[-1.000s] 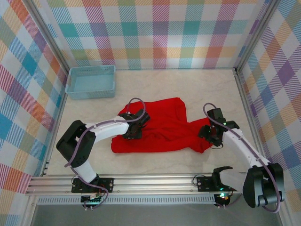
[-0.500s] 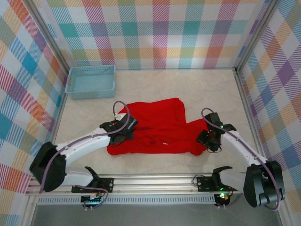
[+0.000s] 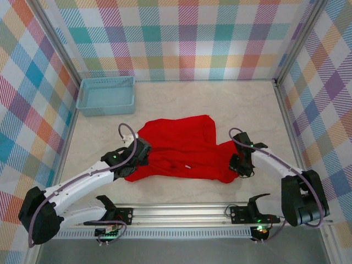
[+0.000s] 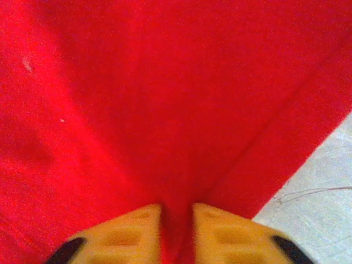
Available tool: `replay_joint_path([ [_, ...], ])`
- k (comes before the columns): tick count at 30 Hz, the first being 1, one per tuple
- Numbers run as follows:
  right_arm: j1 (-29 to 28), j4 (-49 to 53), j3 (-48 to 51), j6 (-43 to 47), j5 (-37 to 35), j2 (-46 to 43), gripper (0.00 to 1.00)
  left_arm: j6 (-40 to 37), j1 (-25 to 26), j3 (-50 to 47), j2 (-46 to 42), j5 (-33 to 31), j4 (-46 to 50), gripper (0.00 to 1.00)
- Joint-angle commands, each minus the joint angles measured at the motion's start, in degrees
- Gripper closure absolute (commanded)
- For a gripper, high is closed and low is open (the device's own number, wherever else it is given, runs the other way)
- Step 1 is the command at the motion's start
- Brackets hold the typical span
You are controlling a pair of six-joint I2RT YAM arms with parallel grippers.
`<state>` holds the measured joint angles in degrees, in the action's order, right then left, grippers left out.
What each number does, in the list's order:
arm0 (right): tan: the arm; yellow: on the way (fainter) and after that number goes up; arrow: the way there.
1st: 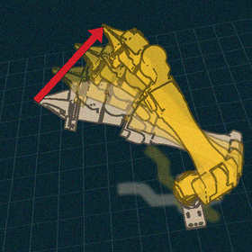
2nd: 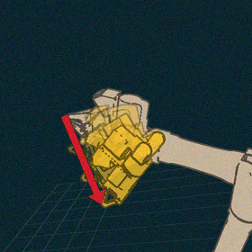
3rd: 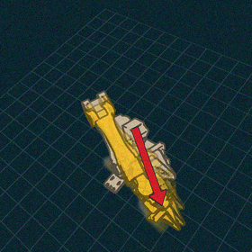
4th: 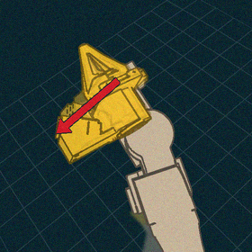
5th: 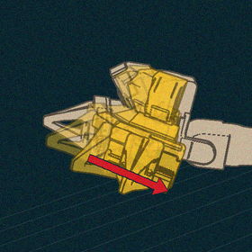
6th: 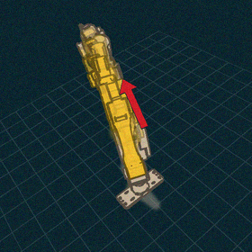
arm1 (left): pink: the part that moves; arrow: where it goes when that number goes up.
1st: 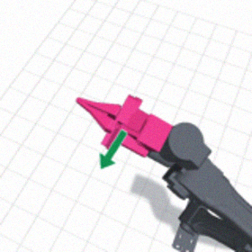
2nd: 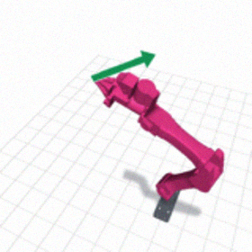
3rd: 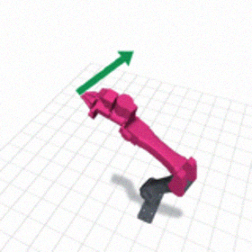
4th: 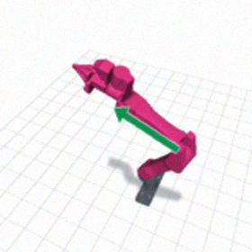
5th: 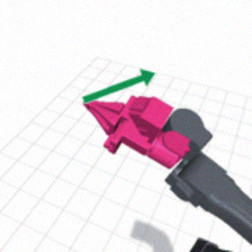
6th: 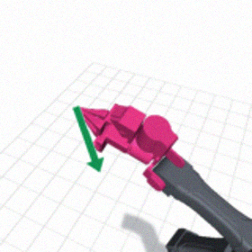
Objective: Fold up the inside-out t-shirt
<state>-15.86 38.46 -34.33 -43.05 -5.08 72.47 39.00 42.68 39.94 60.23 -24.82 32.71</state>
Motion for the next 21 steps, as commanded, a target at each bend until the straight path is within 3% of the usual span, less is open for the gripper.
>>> replay_joint_path([
  [1, -0.4, 0.7, -0.4, -0.3, -2.1, -1.4, 0.96, -0.6, -0.1, 0.8, -3.0, -3.6, 1.4, 1.0],
  [2, -0.4, 1.7, -1.1, -0.1, -2.7, -2.3, 1.0, -0.9, 0.0, 1.4, -3.8, -4.1, 1.9, 1.0],
  [7, -0.4, 8.8, -7.0, 2.4, -7.2, -10.6, 1.0, -4.6, -0.8, 6.8, -7.2, -6.5, 5.6, 1.0],
  [12, -0.4, 16.6, -20.4, 6.7, -11.4, -17.2, 1.0, -10.3, -1.1, 14.6, -10.6, -9.4, 7.2, 1.0],
  [21, -0.4, 23.0, -47.6, 13.4, -12.0, -16.5, 1.0, -19.2, -2.2, 33.1, -11.2, -12.0, 7.4, 1.0],
])
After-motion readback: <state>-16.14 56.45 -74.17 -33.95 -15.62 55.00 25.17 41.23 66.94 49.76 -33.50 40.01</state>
